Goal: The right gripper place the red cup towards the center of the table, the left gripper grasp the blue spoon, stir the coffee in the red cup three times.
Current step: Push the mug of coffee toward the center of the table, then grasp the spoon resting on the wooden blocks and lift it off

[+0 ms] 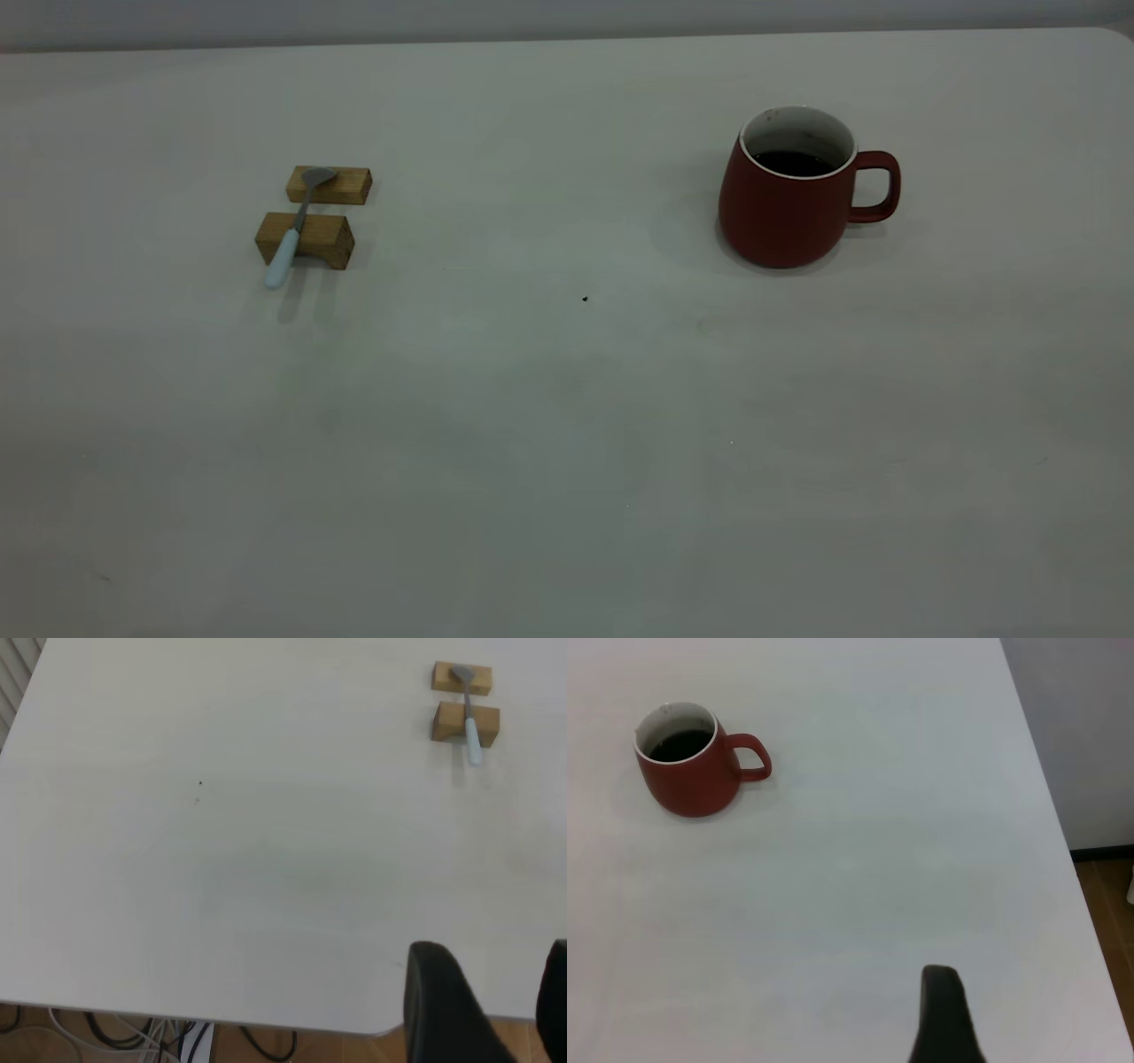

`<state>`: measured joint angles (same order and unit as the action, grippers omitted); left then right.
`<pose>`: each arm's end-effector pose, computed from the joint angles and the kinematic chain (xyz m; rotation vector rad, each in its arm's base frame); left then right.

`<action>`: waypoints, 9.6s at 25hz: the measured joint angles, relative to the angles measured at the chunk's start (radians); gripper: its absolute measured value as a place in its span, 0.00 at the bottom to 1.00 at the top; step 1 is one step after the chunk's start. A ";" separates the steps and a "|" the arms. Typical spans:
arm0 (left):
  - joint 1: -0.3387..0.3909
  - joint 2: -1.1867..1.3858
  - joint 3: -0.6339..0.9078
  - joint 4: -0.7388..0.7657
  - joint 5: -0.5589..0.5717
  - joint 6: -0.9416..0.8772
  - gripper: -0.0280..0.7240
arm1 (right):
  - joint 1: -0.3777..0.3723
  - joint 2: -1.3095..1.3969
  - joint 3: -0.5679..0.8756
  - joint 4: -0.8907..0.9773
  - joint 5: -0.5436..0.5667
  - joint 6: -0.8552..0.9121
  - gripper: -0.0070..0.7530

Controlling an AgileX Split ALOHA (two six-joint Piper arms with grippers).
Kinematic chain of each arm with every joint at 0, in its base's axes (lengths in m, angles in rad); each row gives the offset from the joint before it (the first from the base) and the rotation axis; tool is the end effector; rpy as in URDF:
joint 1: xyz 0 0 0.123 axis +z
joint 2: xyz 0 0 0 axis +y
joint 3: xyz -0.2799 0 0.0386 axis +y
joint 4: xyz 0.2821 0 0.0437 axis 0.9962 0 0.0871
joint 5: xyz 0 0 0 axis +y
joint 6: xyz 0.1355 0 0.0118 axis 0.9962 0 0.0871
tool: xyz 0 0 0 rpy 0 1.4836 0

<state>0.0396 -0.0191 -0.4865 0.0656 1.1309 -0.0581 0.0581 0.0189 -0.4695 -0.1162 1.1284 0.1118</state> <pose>0.0613 0.0105 0.2616 -0.1090 2.1049 0.0682 0.0690 -0.0103 0.2540 0.0646 2.1545 -0.0439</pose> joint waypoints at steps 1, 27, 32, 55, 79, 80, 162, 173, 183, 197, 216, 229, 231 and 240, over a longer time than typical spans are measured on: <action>0.000 0.000 0.000 0.000 0.000 0.000 0.49 | 0.000 0.000 0.000 0.000 0.000 0.000 0.76; 0.000 0.000 0.000 0.000 0.000 0.000 0.49 | 0.000 0.000 0.000 0.000 0.000 0.000 0.76; 0.000 0.000 0.000 0.000 0.000 0.000 0.49 | 0.000 0.000 0.000 0.000 0.000 0.000 0.76; 0.000 0.000 0.000 0.000 0.000 0.000 0.49 | 0.000 1.034 -0.139 0.008 -0.585 -0.177 0.76; 0.000 0.000 0.000 0.000 0.000 0.000 0.49 | 0.000 2.146 -0.728 0.151 -0.941 -1.048 0.76; 0.000 0.000 0.000 0.000 0.000 0.000 0.49 | 0.000 2.158 -0.728 0.164 -0.951 -1.064 0.76; 0.000 0.000 0.000 0.000 0.000 0.000 0.49 | 0.153 1.907 -0.892 0.479 -0.038 -0.544 0.76; 0.000 0.000 0.000 0.000 0.000 0.000 0.49 | -0.074 1.245 -0.422 0.328 -0.029 -0.334 0.76; 0.000 0.000 0.000 0.000 0.000 0.000 0.49 | -0.115 0.651 -0.119 0.173 0.001 -0.181 0.76; 0.000 0.000 0.000 0.000 0.000 0.000 0.49 | -0.009 0.161 0.001 0.140 -0.013 -0.141 0.76; 0.000 0.000 0.000 -0.001 0.000 0.000 0.49 | -0.008 0.002 0.001 0.142 -0.001 -0.112 0.76; 0.000 0.406 -0.028 -0.021 -0.031 -0.026 0.49 | -0.008 0.002 0.001 0.142 0.000 -0.112 0.76; 0.000 0.519 -0.030 -0.066 -0.060 -0.028 0.49 | -0.008 0.002 0.001 0.142 0.000 -0.112 0.76; 0.000 0.972 -0.073 -0.148 -0.361 0.021 0.49 | -0.008 0.002 0.001 0.142 0.000 -0.112 0.76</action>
<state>0.0396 0.9533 -0.5599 -0.0820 0.7699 -0.0366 0.0502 0.0207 -0.4683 0.0253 1.1283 0.0000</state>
